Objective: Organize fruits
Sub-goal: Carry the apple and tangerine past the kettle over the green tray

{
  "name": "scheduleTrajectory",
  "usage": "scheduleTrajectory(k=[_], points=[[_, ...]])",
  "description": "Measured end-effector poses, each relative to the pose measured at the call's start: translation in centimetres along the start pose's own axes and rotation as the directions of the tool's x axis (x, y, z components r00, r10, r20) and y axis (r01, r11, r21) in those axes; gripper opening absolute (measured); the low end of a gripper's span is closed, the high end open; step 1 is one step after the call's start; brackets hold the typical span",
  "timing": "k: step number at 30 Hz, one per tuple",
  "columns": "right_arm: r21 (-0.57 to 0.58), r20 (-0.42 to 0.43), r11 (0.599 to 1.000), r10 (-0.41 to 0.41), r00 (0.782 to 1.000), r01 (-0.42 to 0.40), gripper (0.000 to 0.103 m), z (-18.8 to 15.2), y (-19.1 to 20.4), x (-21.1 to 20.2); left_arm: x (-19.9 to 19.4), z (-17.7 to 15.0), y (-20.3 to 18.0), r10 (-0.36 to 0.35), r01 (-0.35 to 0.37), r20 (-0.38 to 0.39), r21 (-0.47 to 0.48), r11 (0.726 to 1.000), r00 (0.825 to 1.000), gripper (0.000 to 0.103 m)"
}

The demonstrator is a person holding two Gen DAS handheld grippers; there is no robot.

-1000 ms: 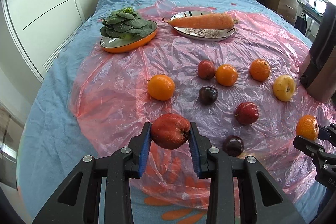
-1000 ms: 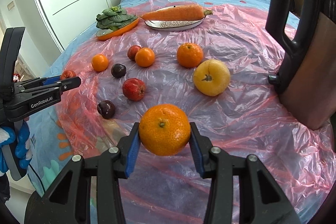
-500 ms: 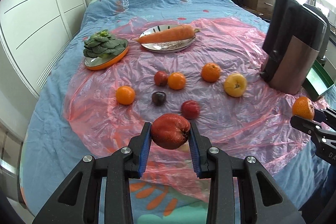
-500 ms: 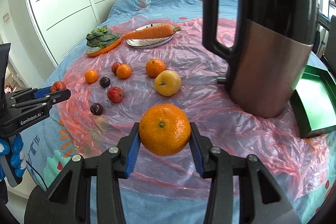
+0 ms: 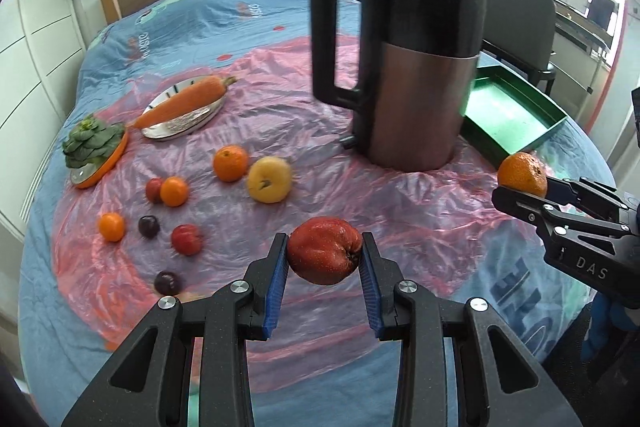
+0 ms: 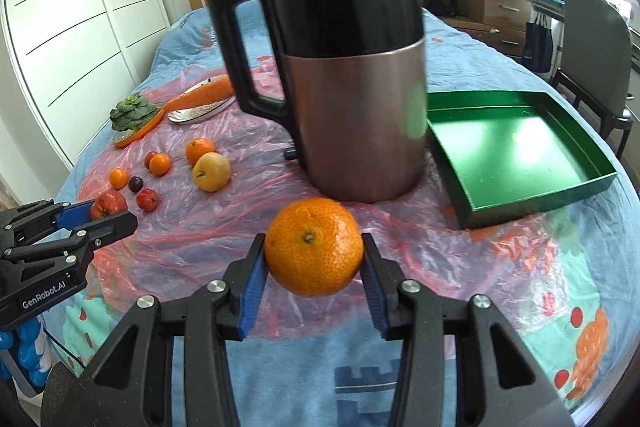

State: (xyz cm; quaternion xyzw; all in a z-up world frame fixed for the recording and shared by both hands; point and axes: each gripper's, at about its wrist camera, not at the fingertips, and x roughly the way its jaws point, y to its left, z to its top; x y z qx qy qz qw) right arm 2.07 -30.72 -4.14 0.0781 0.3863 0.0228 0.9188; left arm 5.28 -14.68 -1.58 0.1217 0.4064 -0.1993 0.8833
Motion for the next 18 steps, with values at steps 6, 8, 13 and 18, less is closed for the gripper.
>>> scheduleTrajectory(k=[6, 8, 13, 18], points=[[0.097, 0.044, 0.993, -0.075, 0.996, 0.071, 0.039, 1.5, -7.4, -0.9, 2.0, 3.2, -7.0, -0.078, 0.078, -0.008, 0.099, 0.992, 0.997, 0.03], [0.119, 0.057, 0.988, -0.105, 0.993, 0.098, 0.039, 2.3, -10.1, -1.1, 2.7, 4.4, -9.2, -0.108, 0.108, -0.01, 0.129, 0.986, 0.994, 0.03], [0.153, 0.078, 0.975, -0.177, 0.981, 0.164, 0.039, 4.4, -16.4, -1.0, 5.0, 7.3, -15.0, -0.174, 0.174, -0.019, 0.197, 0.965, 0.985, 0.03], [0.171, 0.079, 0.96, -0.238, 0.968, 0.222, 0.039, 6.2, -21.7, 0.4, 7.3, 10.4, -20.0, -0.217, 0.214, -0.018, 0.269, 0.939, 0.976, 0.03]])
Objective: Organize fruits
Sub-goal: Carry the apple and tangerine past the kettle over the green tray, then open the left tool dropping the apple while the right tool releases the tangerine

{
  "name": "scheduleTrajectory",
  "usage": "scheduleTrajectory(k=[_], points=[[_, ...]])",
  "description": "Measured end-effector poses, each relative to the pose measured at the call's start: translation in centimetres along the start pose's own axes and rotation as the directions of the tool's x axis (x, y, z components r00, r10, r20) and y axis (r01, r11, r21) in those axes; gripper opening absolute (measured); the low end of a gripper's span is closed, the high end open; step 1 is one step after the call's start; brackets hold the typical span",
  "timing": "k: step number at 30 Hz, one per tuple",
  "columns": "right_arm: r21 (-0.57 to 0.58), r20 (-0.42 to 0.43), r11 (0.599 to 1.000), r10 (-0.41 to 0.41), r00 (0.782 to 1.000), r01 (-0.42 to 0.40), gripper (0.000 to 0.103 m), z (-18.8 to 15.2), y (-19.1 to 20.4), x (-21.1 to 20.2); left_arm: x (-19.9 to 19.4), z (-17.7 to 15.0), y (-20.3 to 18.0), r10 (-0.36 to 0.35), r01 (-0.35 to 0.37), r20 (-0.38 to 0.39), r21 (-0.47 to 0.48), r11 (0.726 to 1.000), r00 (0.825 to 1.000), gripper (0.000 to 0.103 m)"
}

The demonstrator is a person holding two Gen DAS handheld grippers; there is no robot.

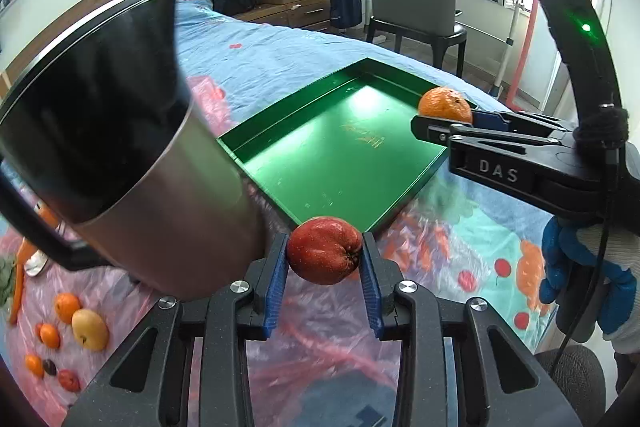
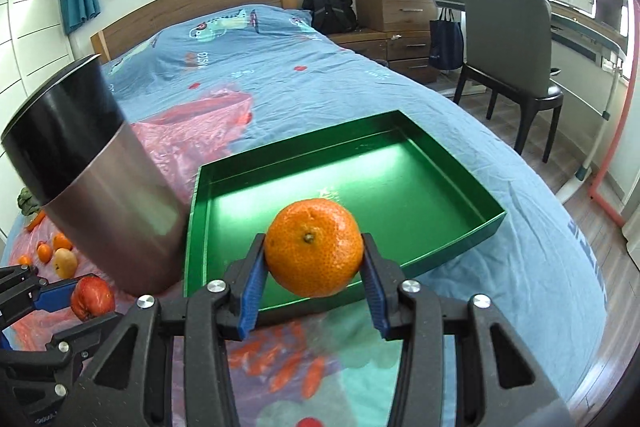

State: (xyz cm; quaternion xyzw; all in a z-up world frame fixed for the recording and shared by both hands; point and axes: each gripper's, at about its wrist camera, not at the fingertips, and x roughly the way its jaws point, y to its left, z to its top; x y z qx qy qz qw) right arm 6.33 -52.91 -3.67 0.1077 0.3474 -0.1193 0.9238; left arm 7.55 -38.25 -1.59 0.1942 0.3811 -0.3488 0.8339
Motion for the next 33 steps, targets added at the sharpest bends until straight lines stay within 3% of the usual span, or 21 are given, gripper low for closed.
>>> scheduleTrajectory(k=[6, 15, 31, 32, 33], points=[[0.02, -0.023, 0.999, -0.029, 0.999, 0.03, 0.039, 1.8, -3.4, 4.4, 4.3, 3.4, -1.4, -0.023, 0.024, -0.023, 0.02, 1.0, 0.999, 0.03], [0.032, -0.083, 0.998, -0.045, 0.995, 0.048, 0.039, 1.4, -5.8, 9.3, 9.6, 4.5, -1.7, -0.047, 0.044, -0.103, -0.028, 0.999, 0.994, 0.03], [-0.028, -0.16, 0.996, -0.09, 0.983, 0.087, 0.043, 1.4, -5.6, 11.3, 12.7, 3.5, -2.1, -0.08, 0.073, -0.192, -0.043, 0.996, 0.978, 0.031], [-0.031, -0.161, 0.995, -0.095, 0.982, 0.091, 0.045, 1.5, -5.5, 11.2, 12.7, 3.6, -2.1, -0.074, 0.067, -0.191, -0.041, 0.997, 0.979, 0.033], [-0.036, -0.158, 0.995, -0.098, 0.983, 0.093, 0.053, 1.6, -5.4, 10.9, 12.4, 3.6, -2.0, -0.069, 0.062, -0.189, -0.042, 0.997, 0.979, 0.037]])
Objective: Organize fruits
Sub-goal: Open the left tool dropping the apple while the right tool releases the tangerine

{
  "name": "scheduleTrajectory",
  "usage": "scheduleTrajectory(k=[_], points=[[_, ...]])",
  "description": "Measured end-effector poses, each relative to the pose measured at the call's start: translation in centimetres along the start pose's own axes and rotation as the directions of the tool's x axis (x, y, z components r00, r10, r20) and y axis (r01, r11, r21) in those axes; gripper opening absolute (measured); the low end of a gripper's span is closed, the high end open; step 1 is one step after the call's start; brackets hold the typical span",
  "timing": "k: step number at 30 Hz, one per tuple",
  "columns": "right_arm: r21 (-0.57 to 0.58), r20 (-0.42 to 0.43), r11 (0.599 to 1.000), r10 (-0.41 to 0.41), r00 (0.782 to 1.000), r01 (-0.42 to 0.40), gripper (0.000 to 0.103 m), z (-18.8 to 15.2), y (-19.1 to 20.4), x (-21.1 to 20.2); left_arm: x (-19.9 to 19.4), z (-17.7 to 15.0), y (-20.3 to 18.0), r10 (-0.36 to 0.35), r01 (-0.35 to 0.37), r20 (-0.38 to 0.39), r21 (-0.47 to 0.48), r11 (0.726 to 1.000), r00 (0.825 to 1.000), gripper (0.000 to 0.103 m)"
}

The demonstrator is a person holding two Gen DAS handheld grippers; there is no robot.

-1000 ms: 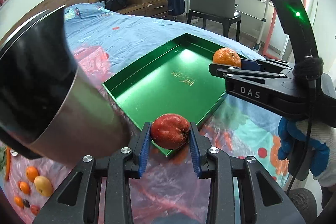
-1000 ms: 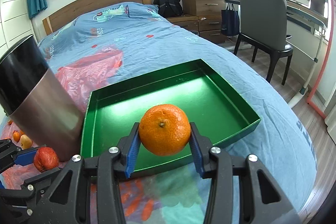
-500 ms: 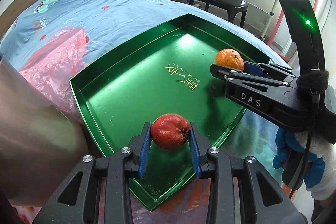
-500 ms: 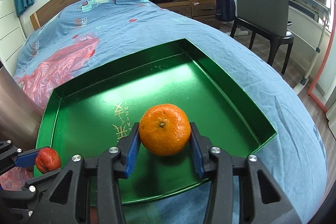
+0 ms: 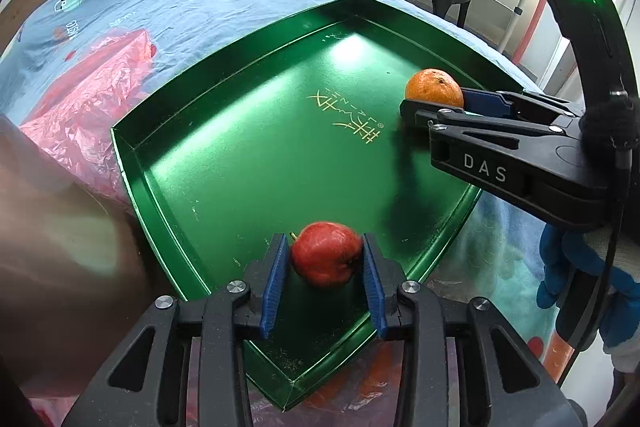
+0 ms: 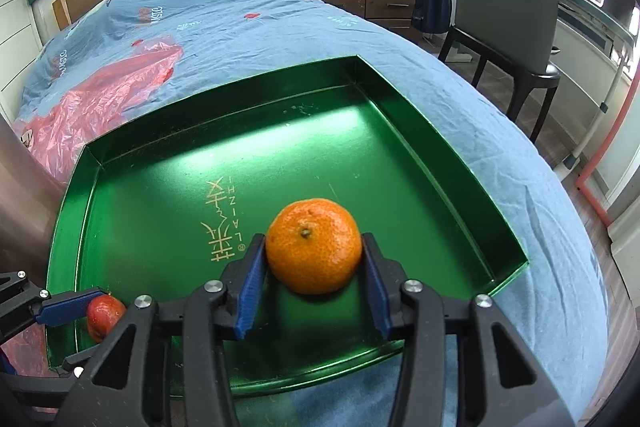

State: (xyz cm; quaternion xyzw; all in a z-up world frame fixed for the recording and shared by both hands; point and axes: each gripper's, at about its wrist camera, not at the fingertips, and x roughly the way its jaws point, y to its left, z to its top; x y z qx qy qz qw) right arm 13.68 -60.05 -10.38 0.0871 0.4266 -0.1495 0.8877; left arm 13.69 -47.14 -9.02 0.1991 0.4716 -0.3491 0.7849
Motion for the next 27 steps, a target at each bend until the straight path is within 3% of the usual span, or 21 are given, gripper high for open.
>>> scheduleTrajectory(k=[2, 3, 8, 13, 20, 27], points=[[-0.003, 0.016, 1.0, 0.002, 1.0, -0.002, 0.068, 0.2, 0.2, -1.0, -0.7, -0.1, 0.2, 0.006, -0.006, 0.015, -0.002, 1.0, 1.0, 0.043], [-0.005, 0.026, 1.0, 0.002, 1.0, -0.002, 0.069, 0.3, 0.4, -1.6, -1.3, -0.2, 0.2, 0.007, -0.007, 0.026, 0.0, 1.0, 1.0, 0.044], [0.002, 0.074, 1.0, 0.004, 0.997, -0.005, 0.069, 0.6, 1.1, -5.4, -5.1, -1.1, 0.1, -0.001, 0.001, 0.081, 0.008, 1.0, 0.997, 0.047], [0.017, 0.129, 1.0, 0.024, 0.991, -0.026, 0.069, -0.3, 2.5, -10.2, -10.1, -3.9, 0.4, -0.004, 0.004, 0.147, -0.002, 1.0, 0.989, 0.063], [-0.013, 0.191, 0.997, 0.08, 0.978, -0.079, 0.069, -2.3, 6.8, -16.7, -16.2, -9.1, 2.8, 0.03, -0.019, 0.186, -0.063, 0.998, 0.982, 0.065], [-0.091, 0.214, 0.983, 0.177, 0.961, -0.161, 0.069, -5.0, 13.1, -21.5, -20.5, -15.5, 5.8, 0.131, -0.104, 0.191, -0.148, 0.984, 0.973, 0.065]])
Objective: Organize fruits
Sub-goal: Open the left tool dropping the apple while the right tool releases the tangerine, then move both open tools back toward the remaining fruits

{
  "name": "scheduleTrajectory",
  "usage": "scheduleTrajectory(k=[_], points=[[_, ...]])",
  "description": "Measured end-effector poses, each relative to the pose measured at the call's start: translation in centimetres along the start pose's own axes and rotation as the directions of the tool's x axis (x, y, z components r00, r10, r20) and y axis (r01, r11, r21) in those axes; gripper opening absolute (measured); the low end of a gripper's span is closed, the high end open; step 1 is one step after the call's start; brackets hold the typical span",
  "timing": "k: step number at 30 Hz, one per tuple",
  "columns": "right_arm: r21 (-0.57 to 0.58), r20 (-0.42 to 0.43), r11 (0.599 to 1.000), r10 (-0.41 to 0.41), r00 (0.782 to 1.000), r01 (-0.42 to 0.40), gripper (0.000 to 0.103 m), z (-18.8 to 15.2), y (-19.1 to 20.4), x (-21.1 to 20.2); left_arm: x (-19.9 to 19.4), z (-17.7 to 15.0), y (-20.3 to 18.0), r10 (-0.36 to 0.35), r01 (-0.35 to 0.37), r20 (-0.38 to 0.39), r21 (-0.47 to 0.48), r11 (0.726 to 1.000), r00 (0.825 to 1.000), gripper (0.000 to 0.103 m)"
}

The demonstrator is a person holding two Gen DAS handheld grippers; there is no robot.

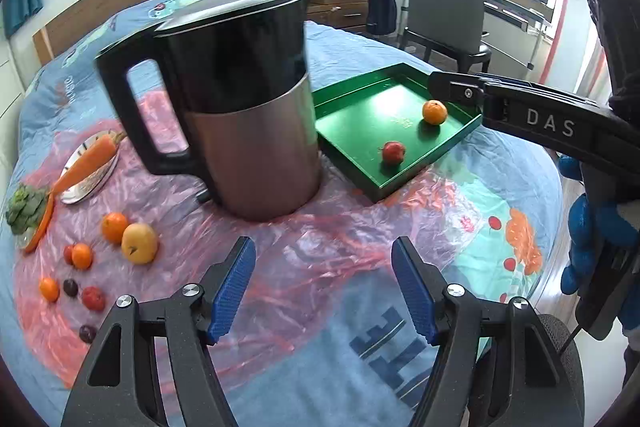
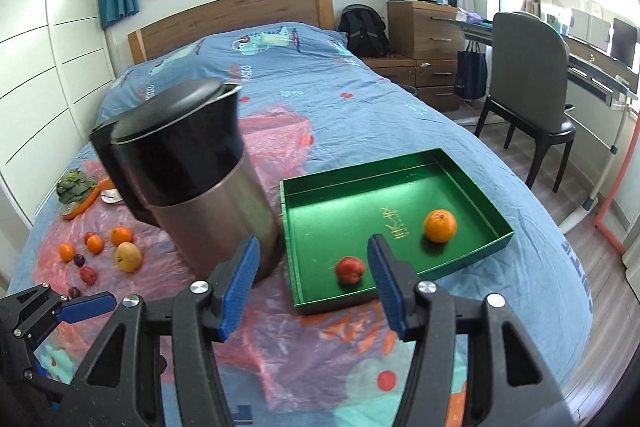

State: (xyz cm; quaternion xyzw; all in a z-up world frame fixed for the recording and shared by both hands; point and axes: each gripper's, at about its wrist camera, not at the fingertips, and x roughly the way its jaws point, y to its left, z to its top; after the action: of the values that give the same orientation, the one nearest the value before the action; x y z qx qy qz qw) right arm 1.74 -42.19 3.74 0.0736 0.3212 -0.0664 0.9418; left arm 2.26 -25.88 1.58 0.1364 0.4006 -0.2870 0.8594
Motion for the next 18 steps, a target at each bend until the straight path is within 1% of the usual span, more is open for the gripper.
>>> scheduleTrajectory(k=[5, 8, 13, 18], points=[[-0.056, -0.005, 0.995, 0.078, 0.997, -0.078, 0.069, -1.4, 5.7, -1.5, -2.8, -3.6, 3.9, 0.081, -0.081, 0.002, -0.083, 0.993, 0.997, 0.065], [-0.09, -0.013, 0.988, 0.124, 0.992, -0.125, 0.069, -2.2, 9.0, -2.0, -4.7, -5.5, 6.4, 0.137, -0.135, 0.011, -0.128, 0.983, 0.99, 0.065], [-0.158, -0.036, 0.967, 0.196, 0.98, -0.199, 0.069, -3.5, 14.4, -2.5, -7.1, -8.2, 10.3, 0.201, -0.193, 0.012, -0.23, 0.954, 0.98, 0.065], [-0.208, -0.073, 0.944, 0.245, 0.967, -0.255, 0.069, -5.1, 18.2, -2.3, -7.7, -11.2, 14.7, 0.234, -0.221, -0.001, -0.326, 0.919, 0.972, 0.065]])
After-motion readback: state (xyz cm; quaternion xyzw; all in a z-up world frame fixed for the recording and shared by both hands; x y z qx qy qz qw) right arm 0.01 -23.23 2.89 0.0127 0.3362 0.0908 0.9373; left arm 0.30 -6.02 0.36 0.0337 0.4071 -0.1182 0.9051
